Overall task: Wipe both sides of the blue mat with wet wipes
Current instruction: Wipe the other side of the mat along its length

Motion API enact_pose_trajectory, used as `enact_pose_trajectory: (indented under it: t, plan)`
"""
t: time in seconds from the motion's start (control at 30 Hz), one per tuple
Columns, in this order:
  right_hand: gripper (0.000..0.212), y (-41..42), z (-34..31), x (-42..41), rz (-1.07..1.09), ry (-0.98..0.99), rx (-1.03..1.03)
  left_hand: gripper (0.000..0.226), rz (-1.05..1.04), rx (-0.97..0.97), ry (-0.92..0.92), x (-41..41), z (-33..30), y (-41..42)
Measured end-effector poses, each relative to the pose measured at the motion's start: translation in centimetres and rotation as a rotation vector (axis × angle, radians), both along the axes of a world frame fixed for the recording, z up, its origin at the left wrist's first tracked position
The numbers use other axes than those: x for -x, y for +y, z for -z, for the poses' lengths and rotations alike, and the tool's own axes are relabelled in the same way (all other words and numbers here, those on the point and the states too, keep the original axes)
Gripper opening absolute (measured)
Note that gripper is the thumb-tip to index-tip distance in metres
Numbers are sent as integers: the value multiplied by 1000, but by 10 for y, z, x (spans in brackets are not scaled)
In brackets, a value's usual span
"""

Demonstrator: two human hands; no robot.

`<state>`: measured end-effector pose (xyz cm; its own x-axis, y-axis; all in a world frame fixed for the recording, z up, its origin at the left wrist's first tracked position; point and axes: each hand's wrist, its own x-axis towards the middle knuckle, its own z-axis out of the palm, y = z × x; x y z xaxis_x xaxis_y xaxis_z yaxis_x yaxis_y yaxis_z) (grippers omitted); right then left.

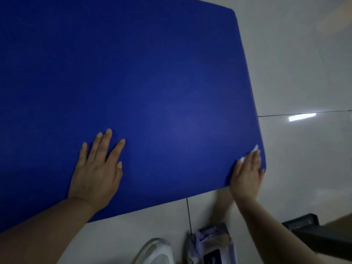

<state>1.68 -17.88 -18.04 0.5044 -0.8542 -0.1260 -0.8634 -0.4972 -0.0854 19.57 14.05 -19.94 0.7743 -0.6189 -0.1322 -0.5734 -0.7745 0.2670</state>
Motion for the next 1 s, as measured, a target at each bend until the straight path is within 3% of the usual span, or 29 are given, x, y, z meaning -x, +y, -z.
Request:
enact_pose_trajectory:
  t: [0.23,0.43,0.6,0.7,0.8,0.93,1.0]
  plan:
    - [51,-45,2,-12,267,39,-4,56,16,-12,-10,-1,-2,0]
    - [52,54,-3,4,-192,-102,-117,55,3,1,15,-2,-3,0]
    - [51,-22,7,-2,121,-49,-16,56,14,-24,21,-2,-2,1]
    - [51,-22,8,-11,150,-98,-22,57,8,-20,17,-1,-2,0]
    - [50,29,5,-8,-8,-148,-82,56,0,-2,9,-1,-1,-1]
    - [52,68,3,5,-479,-90,-174,56,-3,-8,-1,0,-1,-1]
    - [51,32,6,7,-452,-97,-107,57,-3,-13,3,0,-1,-1]
